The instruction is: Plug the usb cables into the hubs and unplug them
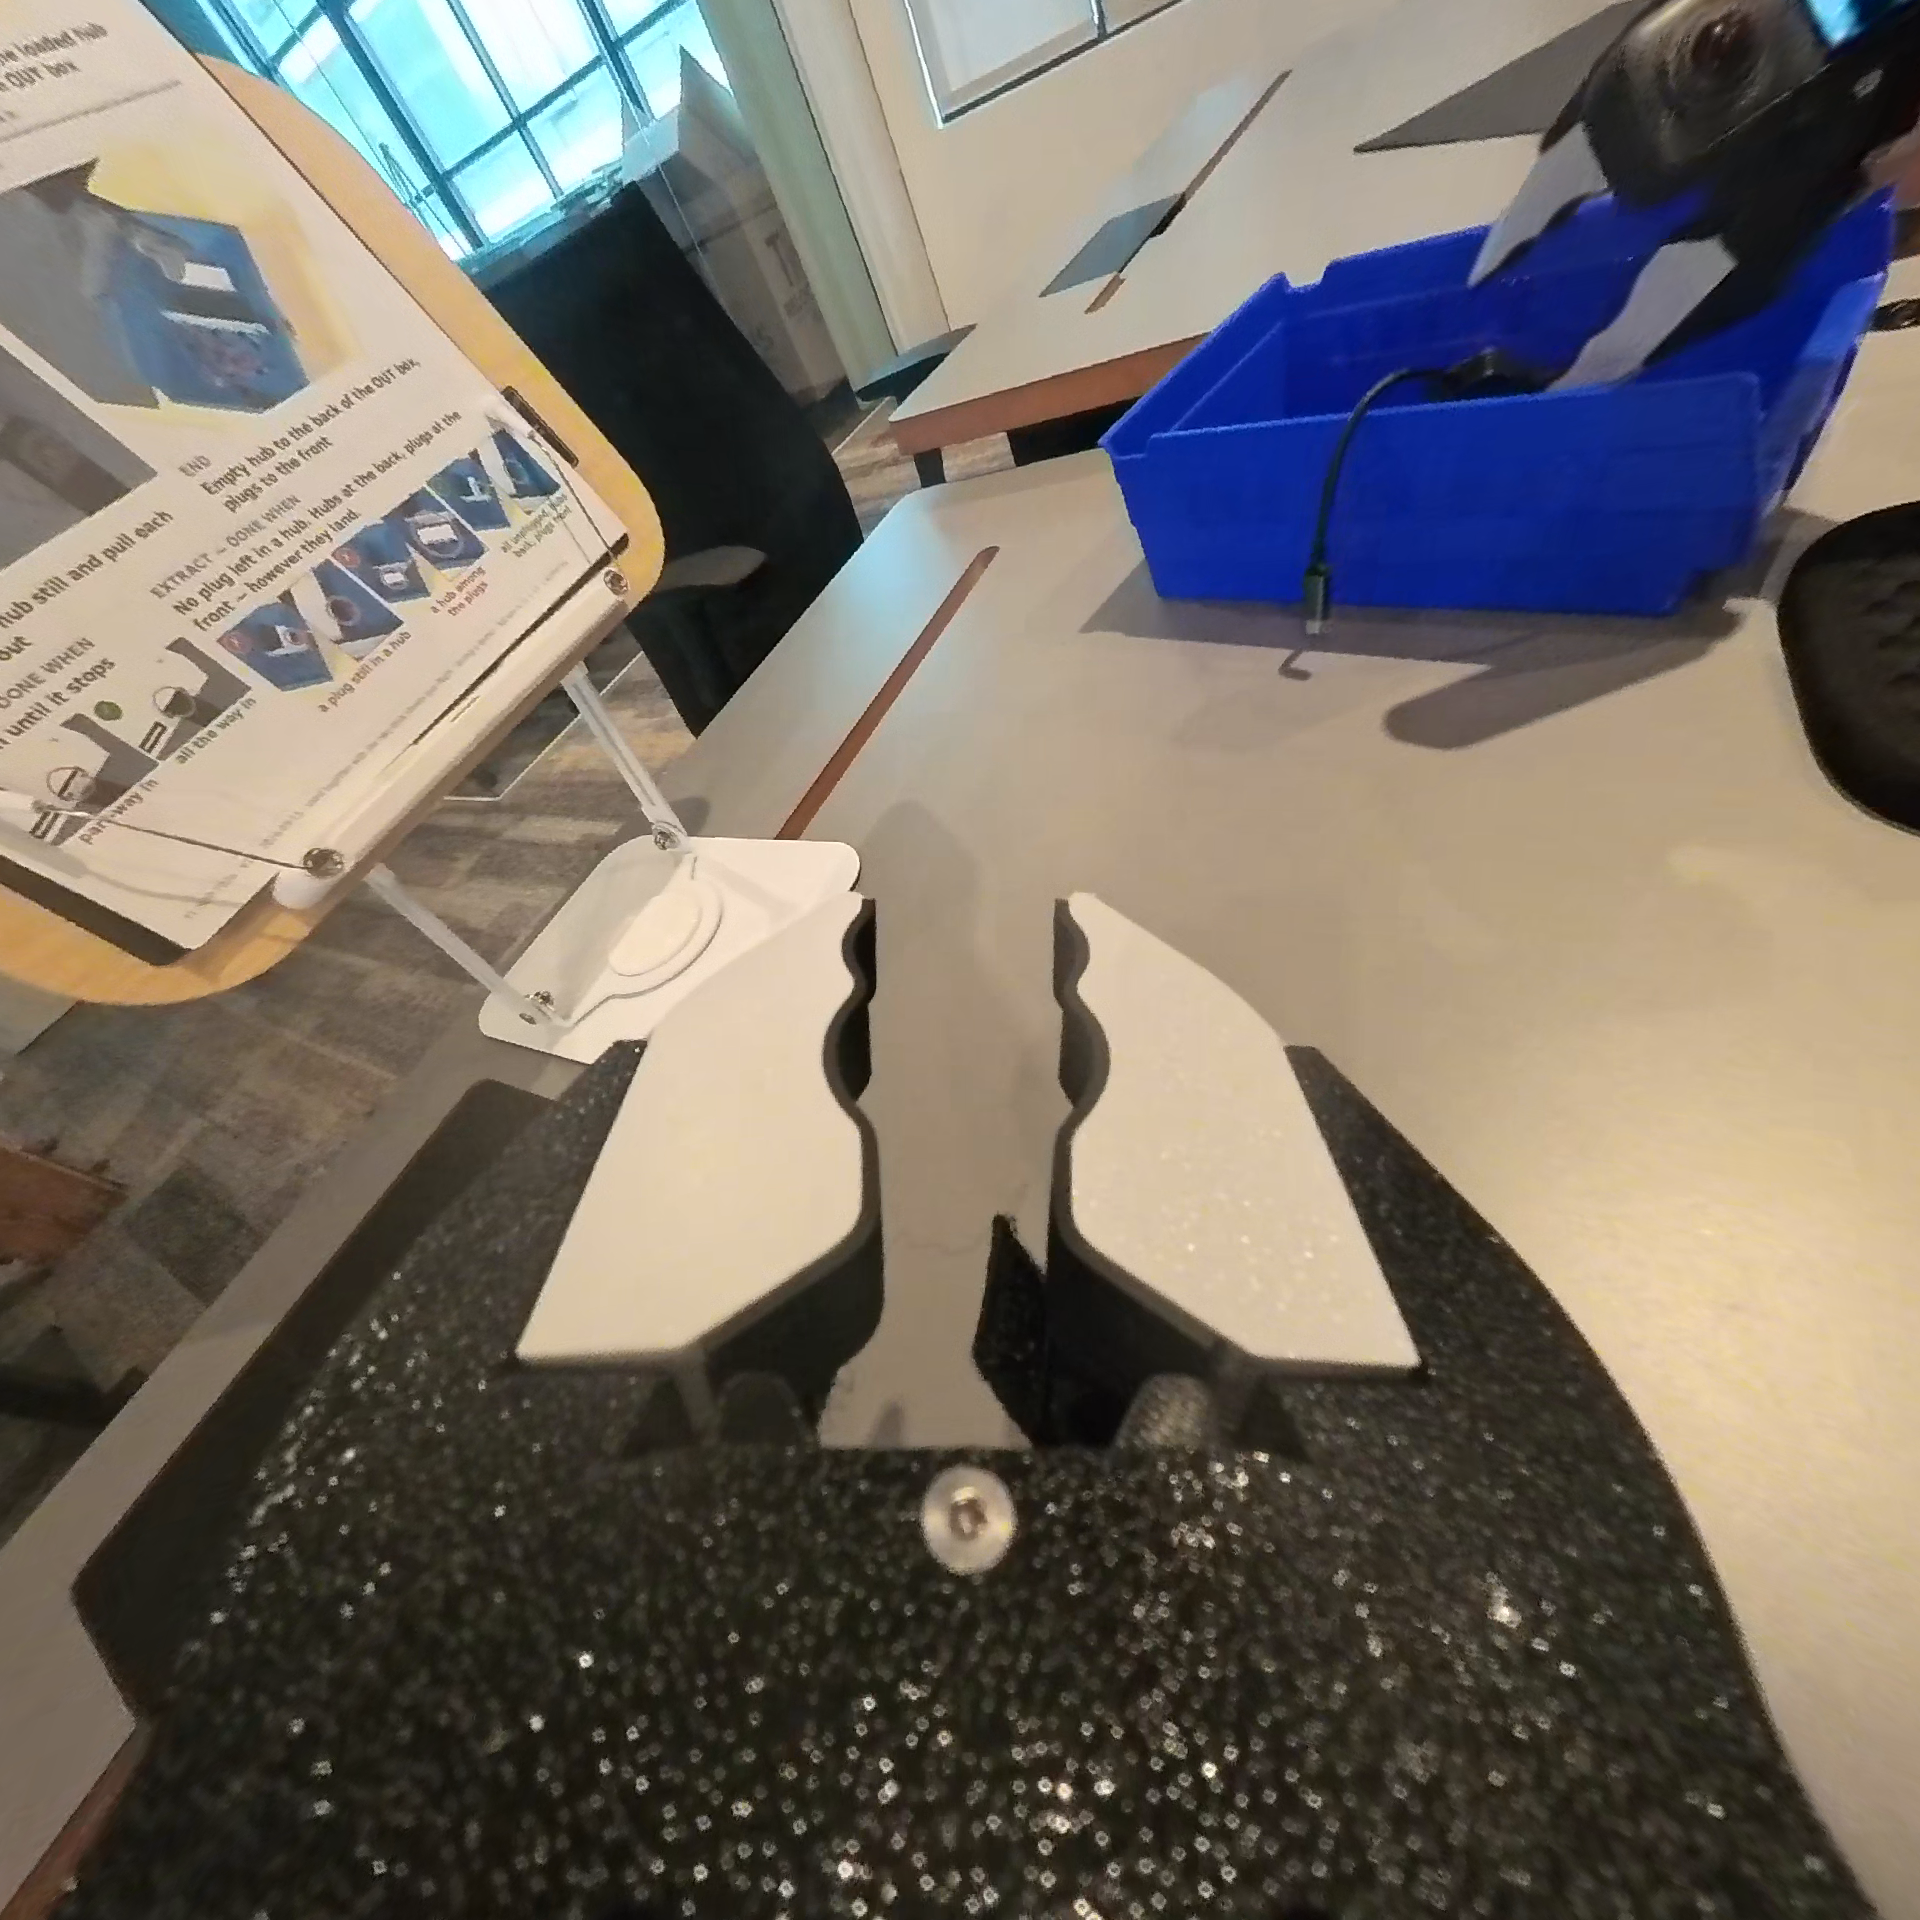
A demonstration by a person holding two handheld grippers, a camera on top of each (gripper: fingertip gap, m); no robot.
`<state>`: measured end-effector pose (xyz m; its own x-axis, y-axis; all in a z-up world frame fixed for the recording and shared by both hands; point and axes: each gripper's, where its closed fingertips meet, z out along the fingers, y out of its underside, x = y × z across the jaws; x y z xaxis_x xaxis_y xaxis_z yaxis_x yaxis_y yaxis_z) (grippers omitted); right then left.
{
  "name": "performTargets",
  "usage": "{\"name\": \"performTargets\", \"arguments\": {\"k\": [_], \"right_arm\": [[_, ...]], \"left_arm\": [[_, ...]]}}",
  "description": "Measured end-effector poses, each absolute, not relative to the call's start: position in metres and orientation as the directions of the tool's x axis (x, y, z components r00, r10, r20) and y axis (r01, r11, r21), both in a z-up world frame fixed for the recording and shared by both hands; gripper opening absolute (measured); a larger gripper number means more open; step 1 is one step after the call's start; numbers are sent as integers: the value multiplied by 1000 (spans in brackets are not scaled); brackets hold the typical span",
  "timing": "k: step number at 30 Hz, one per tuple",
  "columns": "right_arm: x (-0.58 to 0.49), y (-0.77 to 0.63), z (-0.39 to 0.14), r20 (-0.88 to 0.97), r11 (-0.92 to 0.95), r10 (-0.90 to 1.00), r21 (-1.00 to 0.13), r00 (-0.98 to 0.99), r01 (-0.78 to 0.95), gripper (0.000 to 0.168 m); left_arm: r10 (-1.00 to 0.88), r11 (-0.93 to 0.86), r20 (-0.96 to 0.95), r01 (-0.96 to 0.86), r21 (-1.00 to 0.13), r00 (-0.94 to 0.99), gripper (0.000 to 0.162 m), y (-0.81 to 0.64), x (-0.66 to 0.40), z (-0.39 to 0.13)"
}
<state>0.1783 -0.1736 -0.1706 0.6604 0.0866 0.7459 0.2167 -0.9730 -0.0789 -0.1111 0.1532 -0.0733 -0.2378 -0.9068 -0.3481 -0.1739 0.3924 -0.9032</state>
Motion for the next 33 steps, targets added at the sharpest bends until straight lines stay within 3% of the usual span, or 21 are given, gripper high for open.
{"name": "performTargets", "arguments": {"k": [5, 9, 11, 13, 16, 19, 23, 27, 33], "right_arm": [[180, -181, -164, 721, -978, 90, -67, 687, 198, 92], [186, -193, -140, 758, -985, 52, -66, 650, 157, 98], [183, -195, -109, 796, -982, -28, -135, 604, 133, 98], [171, -181, -70, 819, -944, -129, -273, 559, 183, 96], [126, -127, -19, 805, -787, -214, -478, 553, 391, 92], [70, -60, 1, 792, -601, -174, -556, 585, 575, 91], [11, 28, -17, 675, -358, -76, -706, 734, 611, 94], [-13, 91, -49, 462, -156, -66, -880, 885, 448, 89], [10, 102, -90, 259, 19, -191, -963, 947, 268, 72]], "left_arm": [[-909, 386, -340, -176, -906, -241, 33, 154, -112, -73], [-910, 385, -341, -176, -906, -236, 33, 156, -112, -73], [-913, 379, -337, -171, -909, -231, 34, 156, -112, -71], [-917, 368, -327, -166, -915, -227, 34, 156, -110, -70], [-927, 342, -304, -157, -927, -220, 36, 157, -111, -69], [-938, 317, -284, -157, -935, -199, 43, 160, -108, -70], [-951, 289, -265, -152, -945, -160, 50, 166, -105, -69], [-972, 226, -216, -104, -969, -94, 53, 176, -104, -62], [-977, 212, -211, -101, -972, -20, 52, 192, -105, -65]]}}
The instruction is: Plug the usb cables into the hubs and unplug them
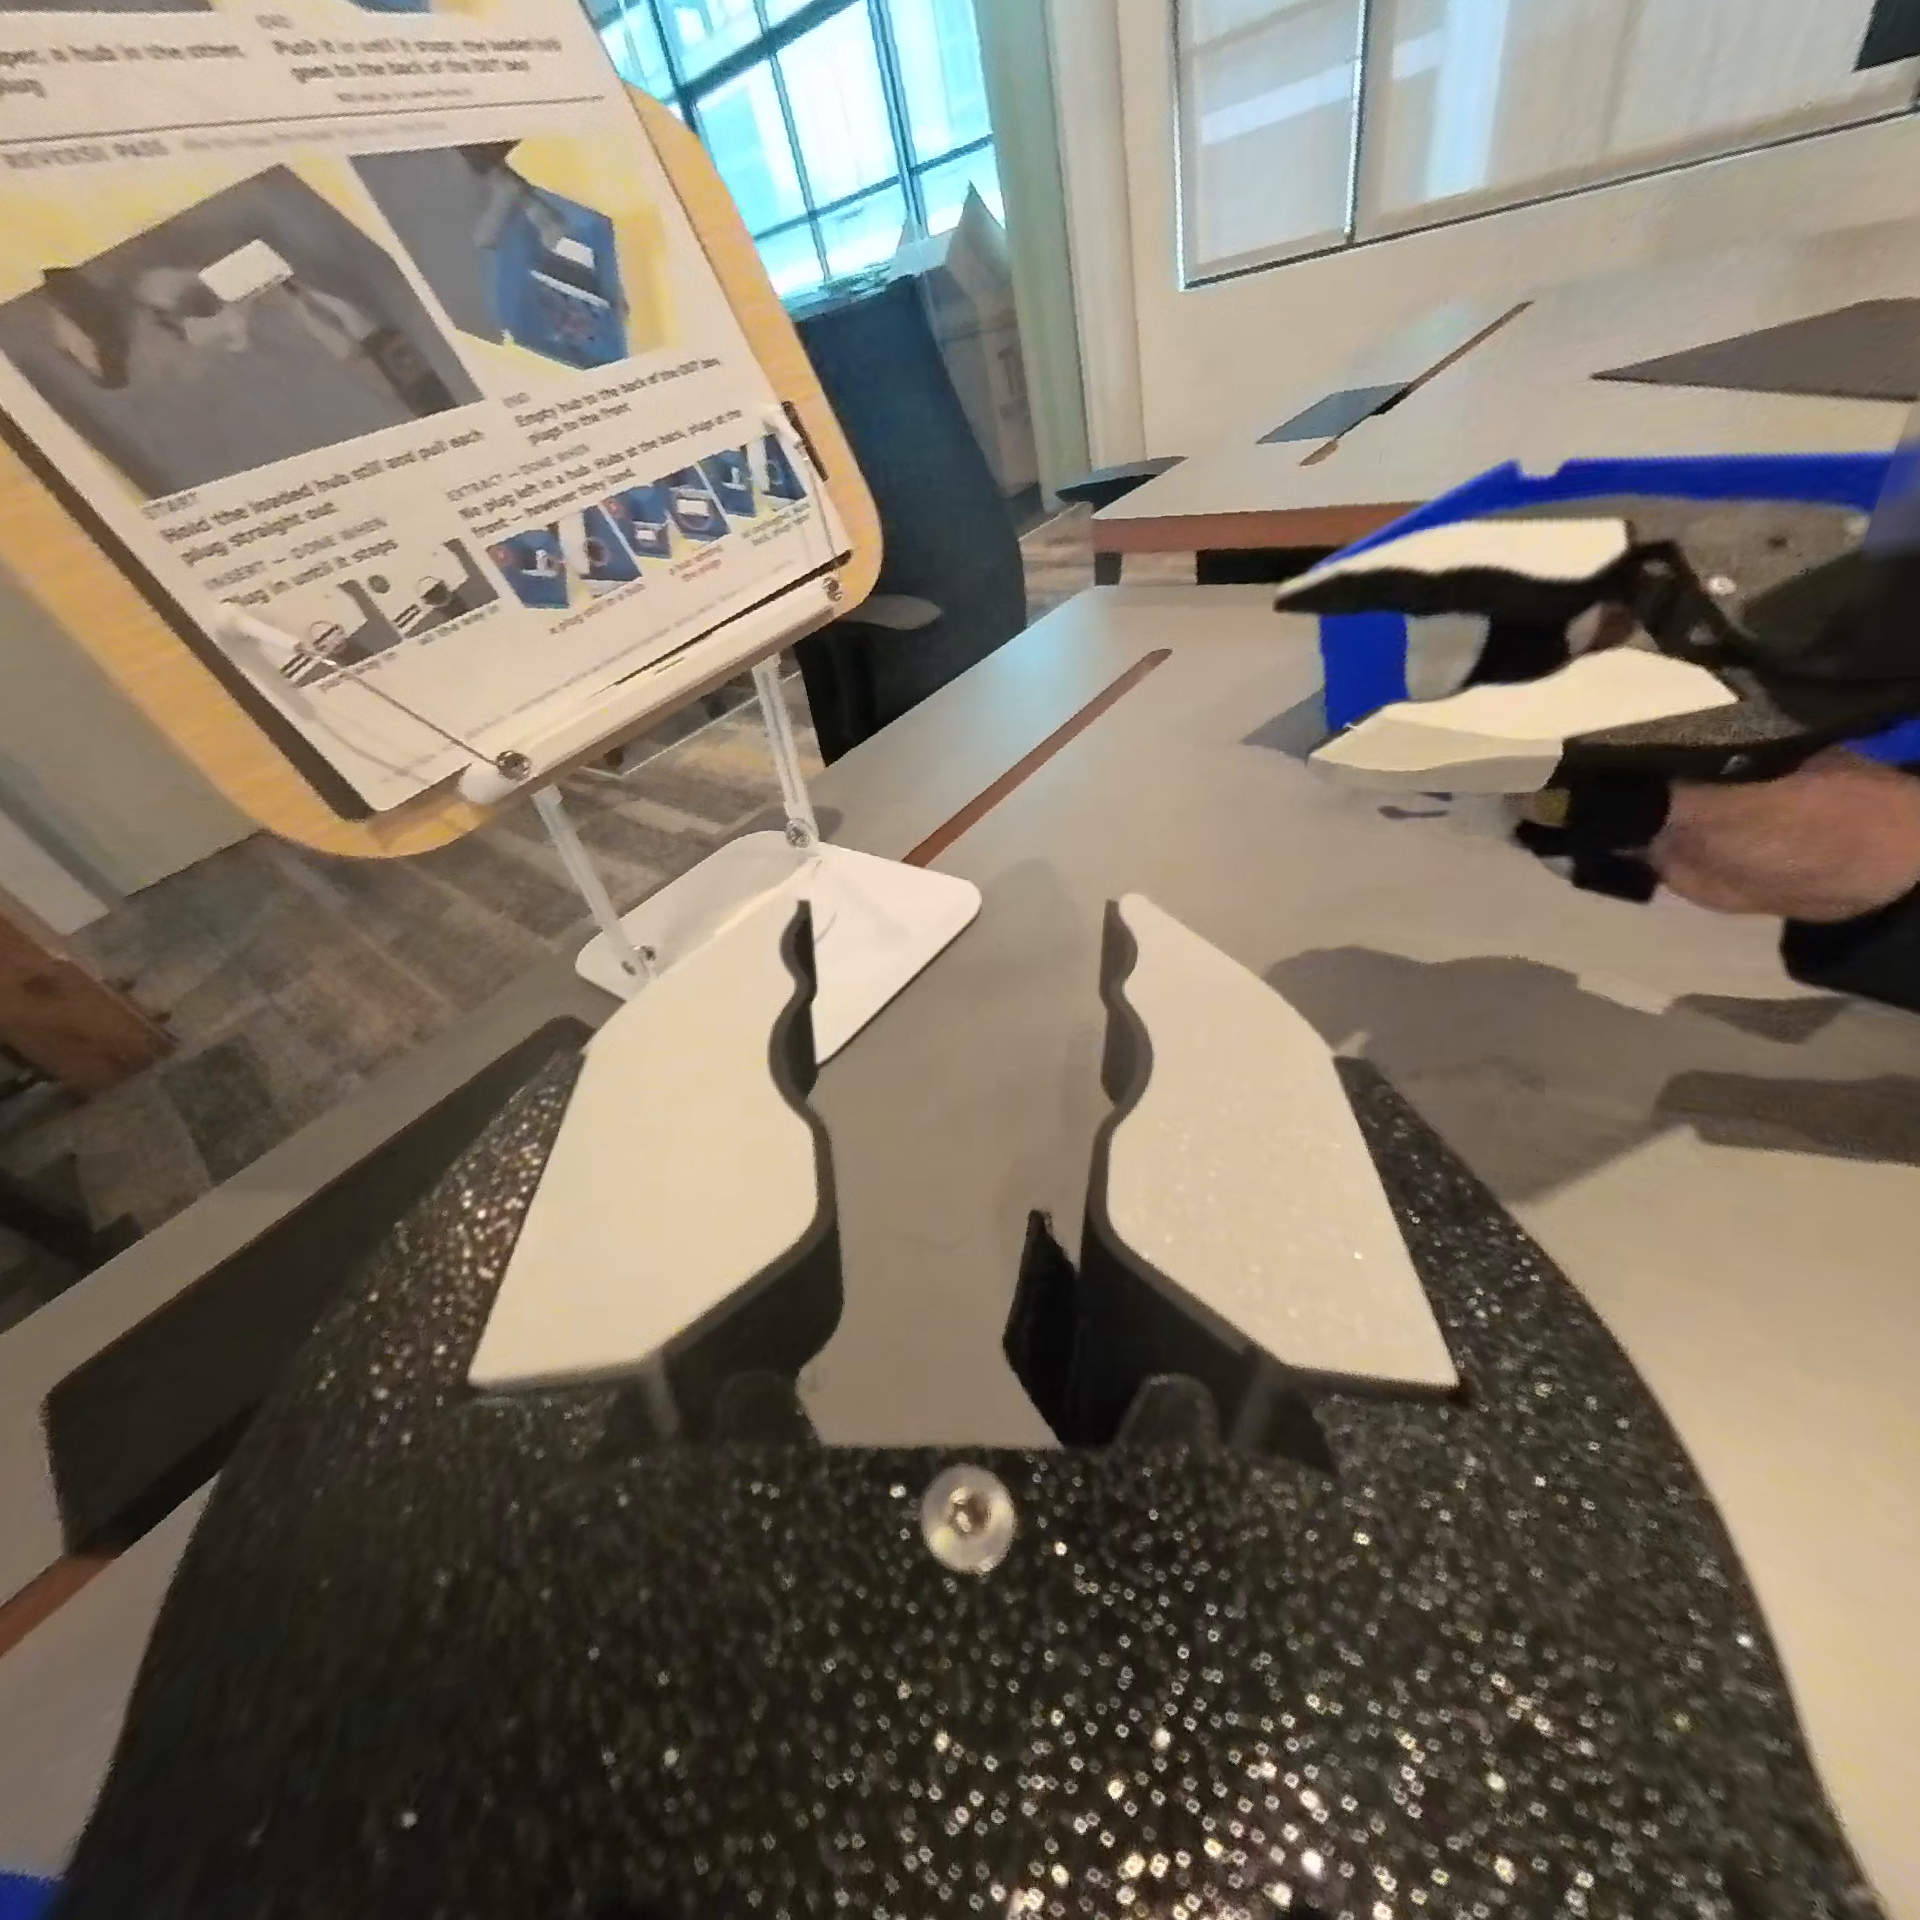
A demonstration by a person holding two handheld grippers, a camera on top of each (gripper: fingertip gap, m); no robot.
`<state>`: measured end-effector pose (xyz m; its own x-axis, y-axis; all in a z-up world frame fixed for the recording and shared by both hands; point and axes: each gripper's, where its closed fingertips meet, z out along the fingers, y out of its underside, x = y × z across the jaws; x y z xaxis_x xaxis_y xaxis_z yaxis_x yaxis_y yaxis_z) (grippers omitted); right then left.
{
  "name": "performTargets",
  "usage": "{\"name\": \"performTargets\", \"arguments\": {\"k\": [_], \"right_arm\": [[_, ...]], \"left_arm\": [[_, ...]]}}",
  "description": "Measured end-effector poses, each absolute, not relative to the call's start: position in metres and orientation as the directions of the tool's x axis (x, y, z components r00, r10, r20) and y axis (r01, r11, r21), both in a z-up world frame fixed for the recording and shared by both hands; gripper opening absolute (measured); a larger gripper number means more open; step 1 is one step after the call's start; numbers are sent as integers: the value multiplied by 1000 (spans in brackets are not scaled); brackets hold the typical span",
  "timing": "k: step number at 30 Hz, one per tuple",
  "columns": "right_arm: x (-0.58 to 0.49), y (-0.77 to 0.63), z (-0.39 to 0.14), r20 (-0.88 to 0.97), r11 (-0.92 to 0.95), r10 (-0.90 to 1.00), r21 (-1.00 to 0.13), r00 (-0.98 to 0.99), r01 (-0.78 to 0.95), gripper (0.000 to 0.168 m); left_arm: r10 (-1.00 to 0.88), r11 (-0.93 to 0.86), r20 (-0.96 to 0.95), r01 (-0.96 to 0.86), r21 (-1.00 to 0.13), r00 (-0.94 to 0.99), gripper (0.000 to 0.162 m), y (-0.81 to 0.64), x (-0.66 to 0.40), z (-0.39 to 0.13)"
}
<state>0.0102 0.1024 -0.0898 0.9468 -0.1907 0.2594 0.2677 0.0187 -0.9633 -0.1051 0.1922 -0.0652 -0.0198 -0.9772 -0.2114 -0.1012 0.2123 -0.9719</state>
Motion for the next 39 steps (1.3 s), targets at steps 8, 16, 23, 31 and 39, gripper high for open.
{"name": "performTargets", "arguments": {"k": [8, 16, 23, 31, 39], "right_arm": [[27, 95, -109, 182, 109, -272, -970, 945, 218, 71], [19, 101, -111, 219, 107, -247, -962, 944, 251, 71], [11, 105, -113, 343, 80, -250, -925, 906, 372, 74], [9, 104, -113, 351, 89, -247, -920, 903, 382, 73], [8, 105, -117, 353, 78, -243, -921, 903, 381, 71]], "left_arm": [[-960, 249, -260, -108, -962, 106, 50, 209, -92, -91], [-914, 338, -367, -178, -924, 170, 44, 216, -87, -120], [-835, 479, -512, -192, -857, 201, 47, 200, -93, -78], [-757, 519, -580, -263, -813, 302, 49, 216, -163, -33], [-720, 348, -434, -258, -901, 541, 48, 275, -277, -9]]}}
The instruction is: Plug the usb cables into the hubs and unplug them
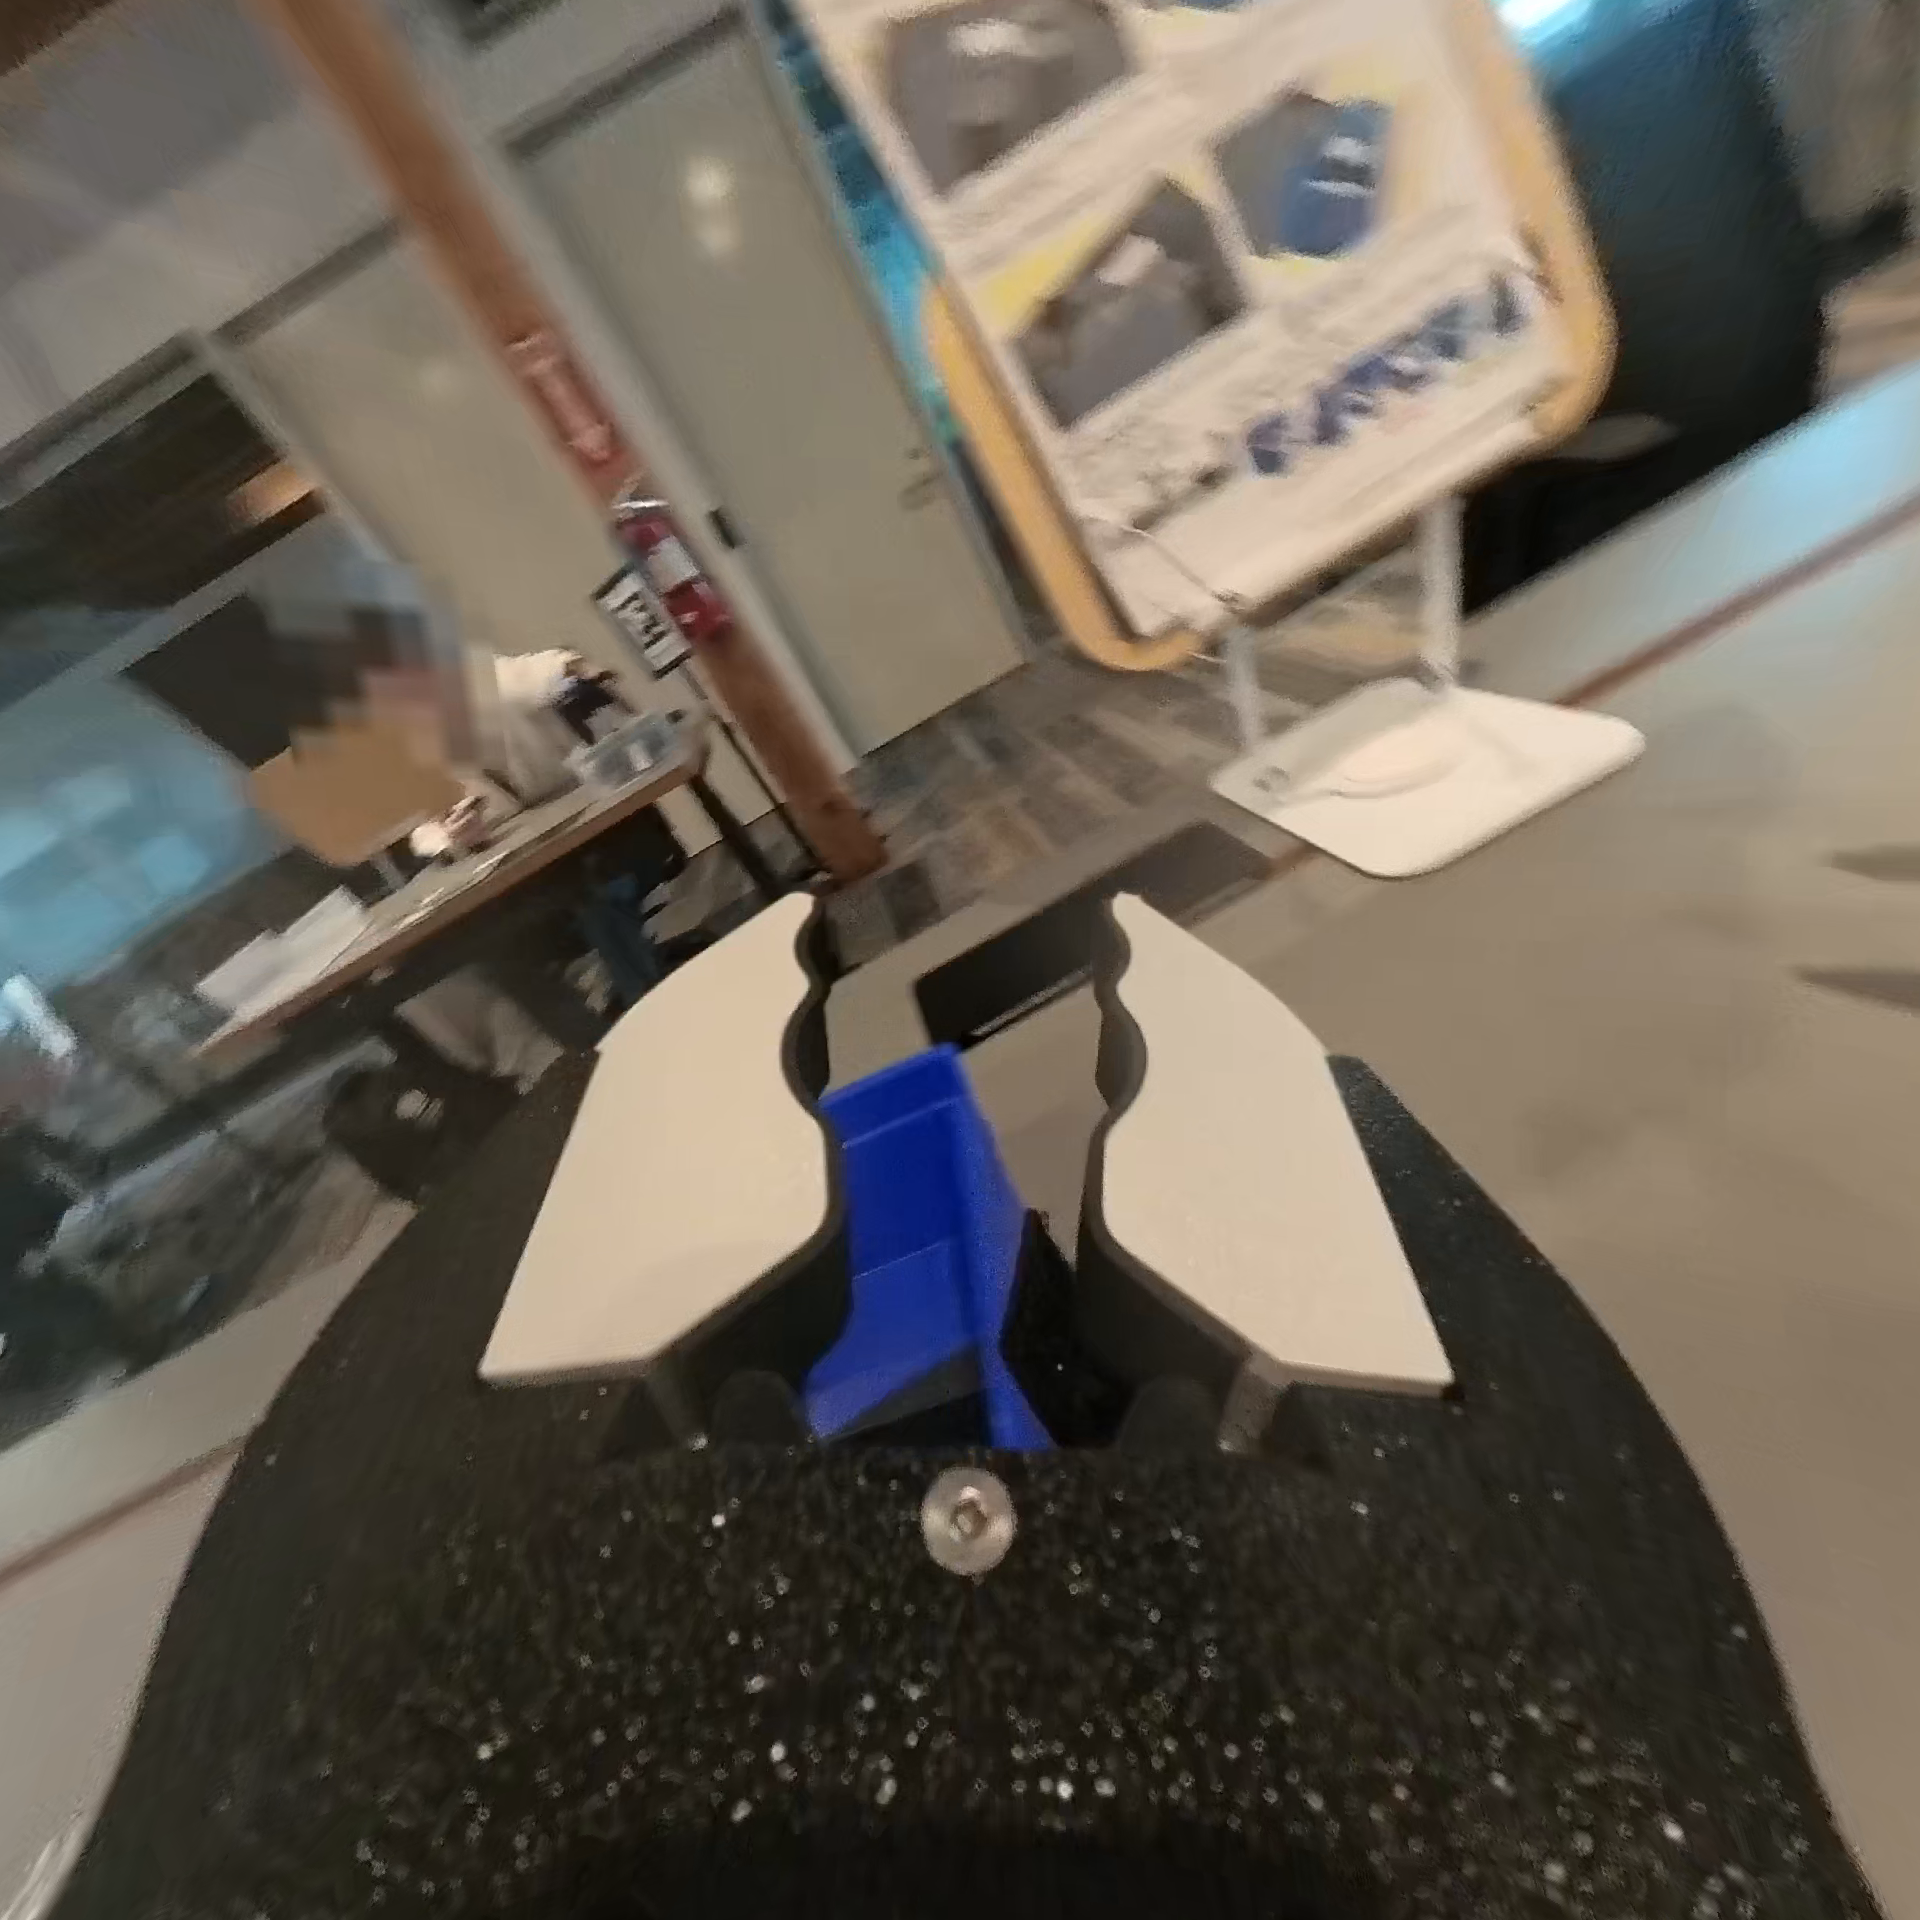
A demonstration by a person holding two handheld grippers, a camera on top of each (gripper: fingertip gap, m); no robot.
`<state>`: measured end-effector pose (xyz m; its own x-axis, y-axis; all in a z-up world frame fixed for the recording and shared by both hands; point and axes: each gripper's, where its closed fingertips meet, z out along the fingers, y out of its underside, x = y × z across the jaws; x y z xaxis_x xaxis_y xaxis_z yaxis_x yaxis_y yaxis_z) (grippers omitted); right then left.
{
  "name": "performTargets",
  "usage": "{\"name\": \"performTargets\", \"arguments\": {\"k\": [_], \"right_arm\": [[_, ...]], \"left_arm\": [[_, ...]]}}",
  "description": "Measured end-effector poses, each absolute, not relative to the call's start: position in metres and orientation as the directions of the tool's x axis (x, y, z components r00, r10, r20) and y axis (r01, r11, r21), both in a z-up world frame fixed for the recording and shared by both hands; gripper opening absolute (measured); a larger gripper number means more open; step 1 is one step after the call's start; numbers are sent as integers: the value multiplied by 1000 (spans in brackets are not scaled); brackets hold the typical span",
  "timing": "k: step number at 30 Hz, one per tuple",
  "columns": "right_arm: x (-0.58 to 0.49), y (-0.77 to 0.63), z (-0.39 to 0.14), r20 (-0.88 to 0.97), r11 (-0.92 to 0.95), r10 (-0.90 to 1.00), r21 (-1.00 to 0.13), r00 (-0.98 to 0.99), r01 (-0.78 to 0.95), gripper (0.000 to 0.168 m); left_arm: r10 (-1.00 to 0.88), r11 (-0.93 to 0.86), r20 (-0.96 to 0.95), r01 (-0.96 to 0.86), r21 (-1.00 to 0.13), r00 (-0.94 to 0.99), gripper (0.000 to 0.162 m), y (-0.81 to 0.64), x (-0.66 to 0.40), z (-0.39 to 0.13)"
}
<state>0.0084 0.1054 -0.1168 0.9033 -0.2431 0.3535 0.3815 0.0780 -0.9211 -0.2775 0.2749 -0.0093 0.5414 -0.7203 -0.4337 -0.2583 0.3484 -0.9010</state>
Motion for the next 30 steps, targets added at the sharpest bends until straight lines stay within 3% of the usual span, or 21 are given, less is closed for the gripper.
{"name": "performTargets", "arguments": {"k": [6, 11, 16, 21, 27, 30], "right_arm": [[6, 107, -118, 360, 74, -235, -920, 903, 386, 70], [4, 105, -113, 419, 72, -243, -891, 875, 447, 70], [3, 105, -113, 445, 52, -236, -882, 864, 468, 69], [-15, 112, -105, 521, 42, -201, -841, 829, 539, 68], [-13, 113, -113, 543, 16, -197, -831, 816, 556, 67], [-4, 111, -116, 526, 0, -214, -843, 823, 538, 67]], "left_arm": [[-718, 306, -387, -238, -922, 578, 52, 309, -305, 50], [-732, 256, -323, -197, -946, 599, 50, 331, -326, 57], [-758, 116, -257, -264, -958, 599, 51, 357, -356, 31], [-782, -12, -191, -321, -947, 594, 42, 377, -383, -6], [-772, -149, -171, -436, -888, 612, 39, 400, -395, -50], [-815, -244, -131, -539, -806, 565, 33, 395, -397, -82]]}}
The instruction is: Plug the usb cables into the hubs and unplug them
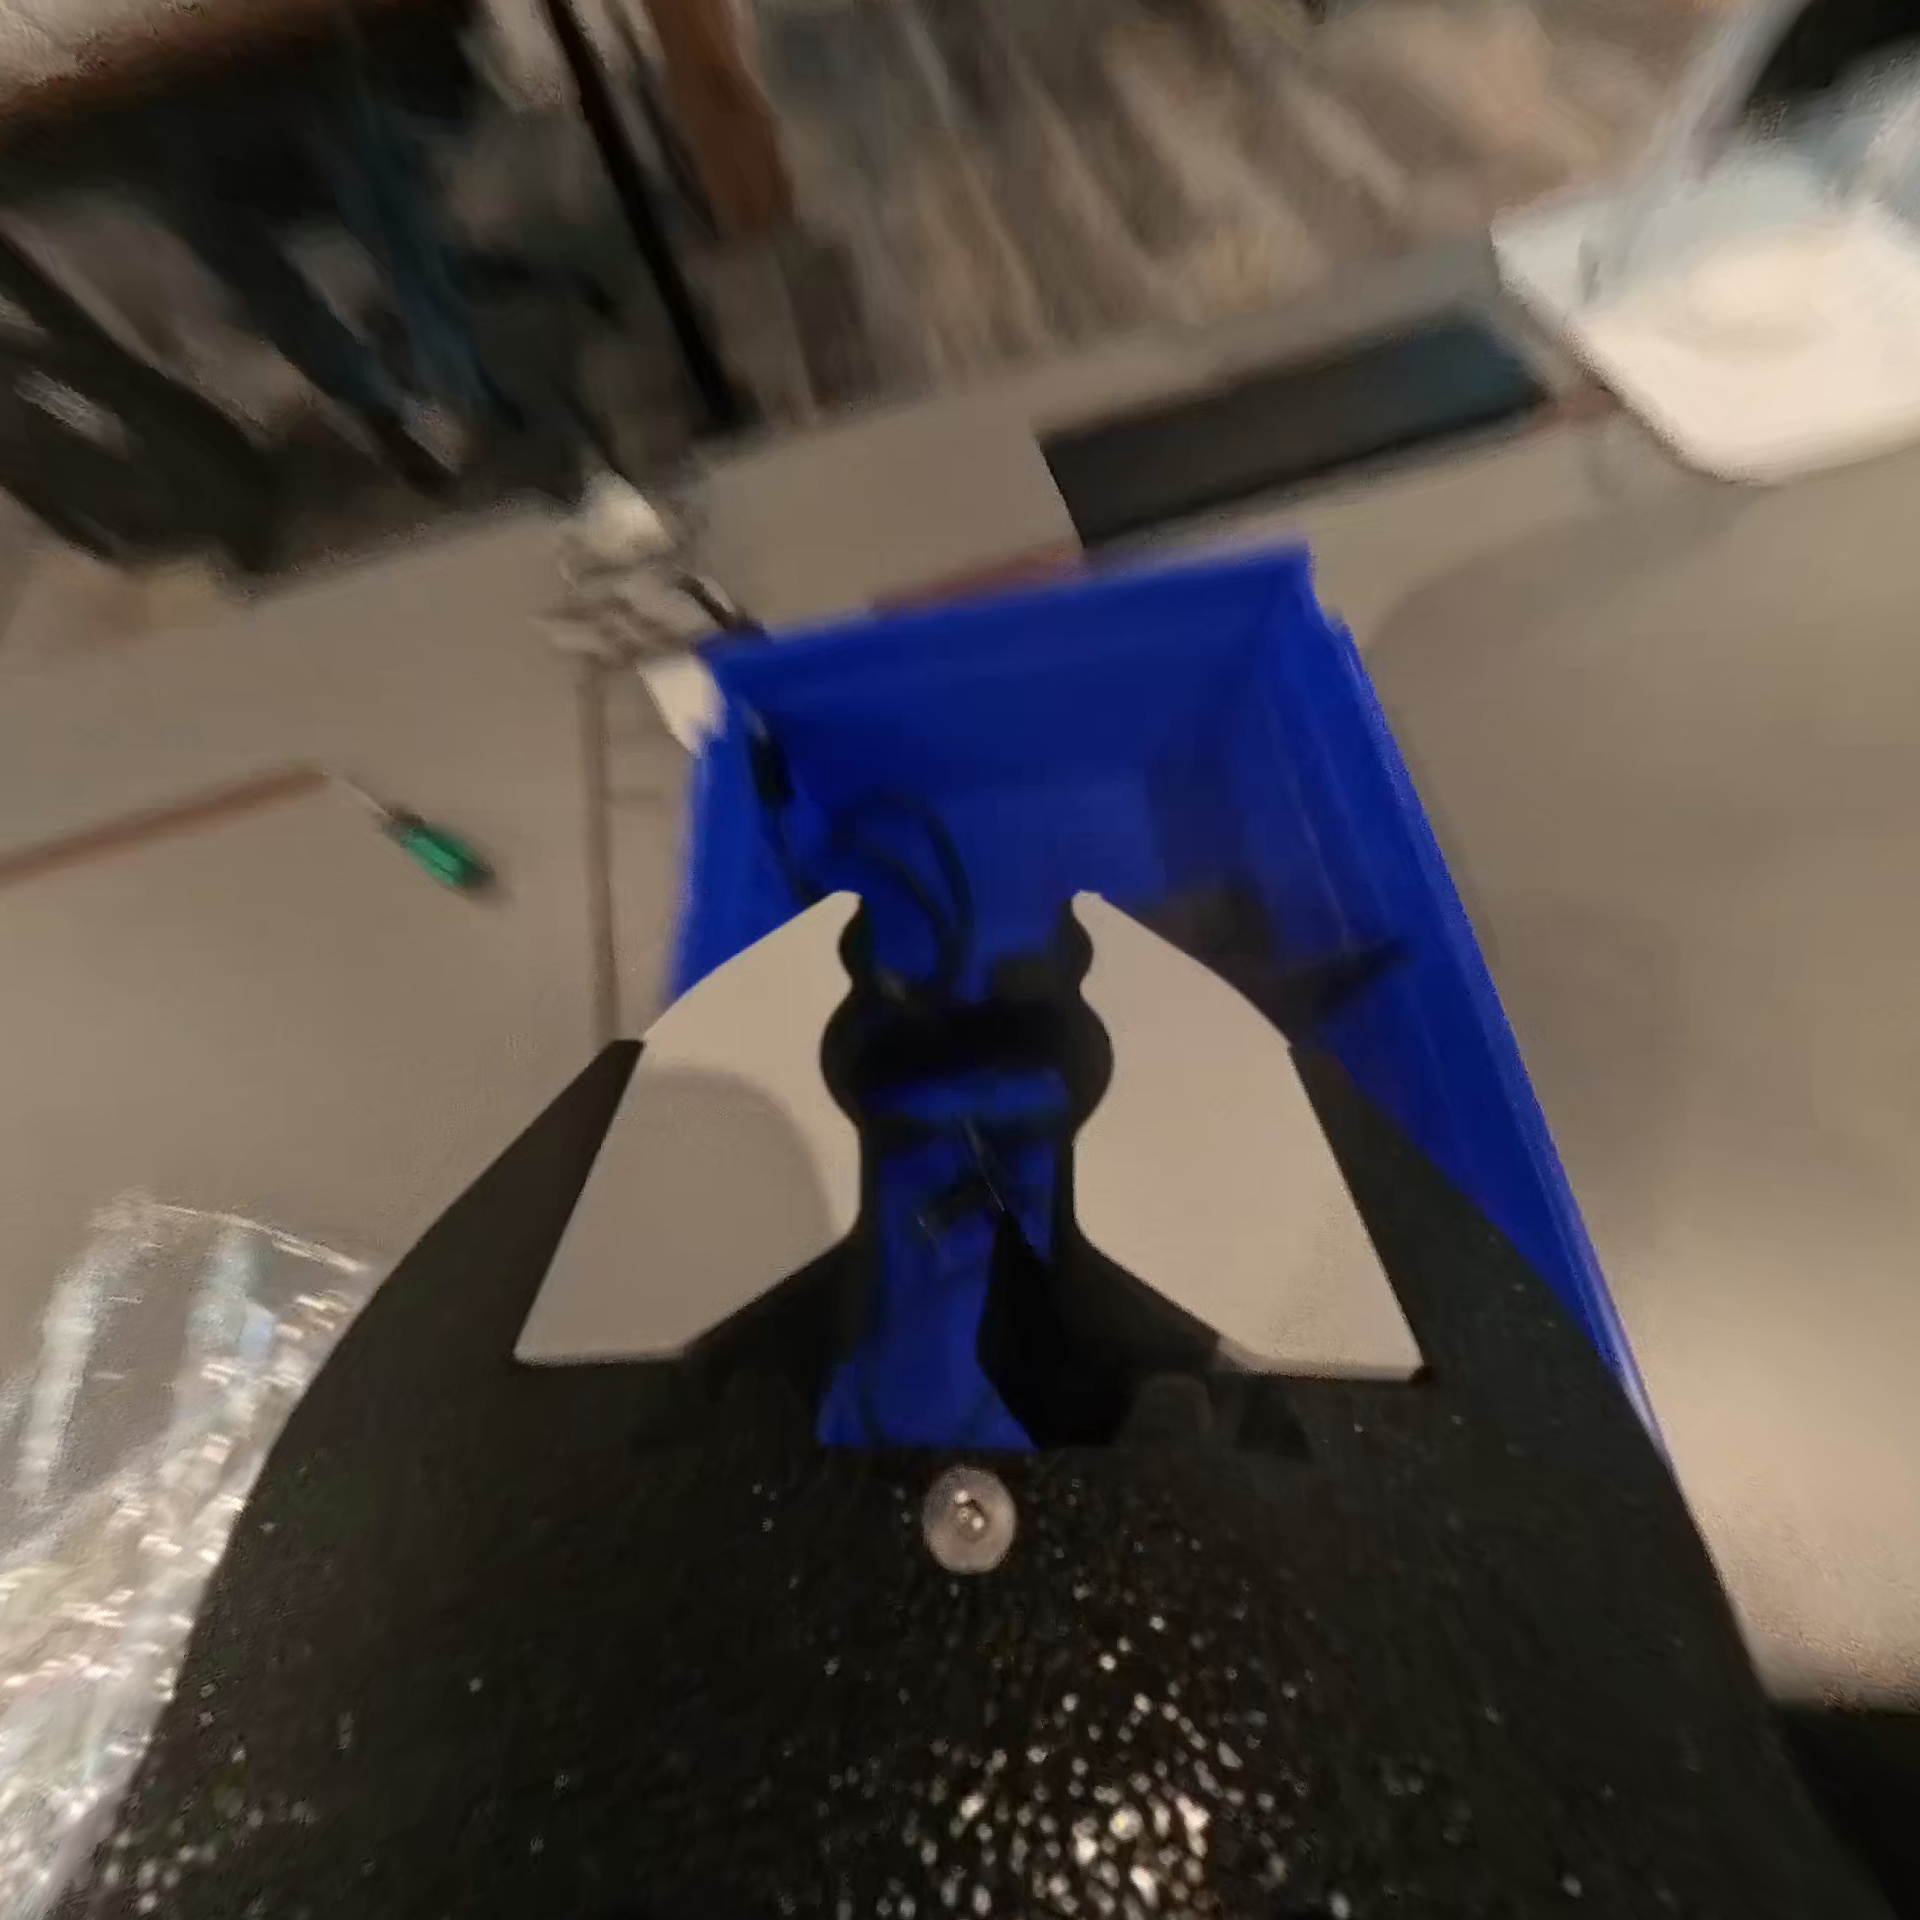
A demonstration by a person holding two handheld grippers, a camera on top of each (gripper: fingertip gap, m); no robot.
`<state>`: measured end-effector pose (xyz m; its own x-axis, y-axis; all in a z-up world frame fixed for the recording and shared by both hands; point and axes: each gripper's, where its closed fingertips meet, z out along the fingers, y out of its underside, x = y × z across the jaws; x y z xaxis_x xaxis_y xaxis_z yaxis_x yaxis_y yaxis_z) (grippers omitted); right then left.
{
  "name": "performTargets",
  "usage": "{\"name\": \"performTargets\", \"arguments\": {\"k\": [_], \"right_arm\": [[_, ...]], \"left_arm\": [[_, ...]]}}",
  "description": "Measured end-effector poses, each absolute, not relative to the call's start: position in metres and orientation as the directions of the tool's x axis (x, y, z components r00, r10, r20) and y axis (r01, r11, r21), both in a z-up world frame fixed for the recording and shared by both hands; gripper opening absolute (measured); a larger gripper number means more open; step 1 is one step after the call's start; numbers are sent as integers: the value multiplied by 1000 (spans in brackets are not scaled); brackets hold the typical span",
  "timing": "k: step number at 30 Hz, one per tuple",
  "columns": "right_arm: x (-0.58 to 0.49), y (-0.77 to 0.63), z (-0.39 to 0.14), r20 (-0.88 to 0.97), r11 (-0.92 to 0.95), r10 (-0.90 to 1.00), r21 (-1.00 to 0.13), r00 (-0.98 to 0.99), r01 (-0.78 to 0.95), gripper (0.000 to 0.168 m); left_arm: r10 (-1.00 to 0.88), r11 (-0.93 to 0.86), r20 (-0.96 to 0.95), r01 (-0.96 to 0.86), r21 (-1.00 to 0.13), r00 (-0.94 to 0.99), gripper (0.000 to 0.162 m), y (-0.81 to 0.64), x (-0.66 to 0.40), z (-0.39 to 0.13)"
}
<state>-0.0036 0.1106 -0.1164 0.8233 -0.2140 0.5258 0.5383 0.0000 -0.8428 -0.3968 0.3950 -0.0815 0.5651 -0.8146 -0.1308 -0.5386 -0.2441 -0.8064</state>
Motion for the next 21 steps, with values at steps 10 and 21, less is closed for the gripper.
{"name": "performTargets", "arguments": {"k": [10, 21], "right_arm": [[7, 109, -123, 507, -20, -224, -856, 832, 516, 66], [-116, 205, -62, 583, 126, 121, -812, 803, 570, 61]], "left_arm": [[-910, -268, -94, -745, -611, 404, 27, 366, -394, -135], [-842, -384, -102, -721, -576, 530, 27, 392, -422, -148]]}}
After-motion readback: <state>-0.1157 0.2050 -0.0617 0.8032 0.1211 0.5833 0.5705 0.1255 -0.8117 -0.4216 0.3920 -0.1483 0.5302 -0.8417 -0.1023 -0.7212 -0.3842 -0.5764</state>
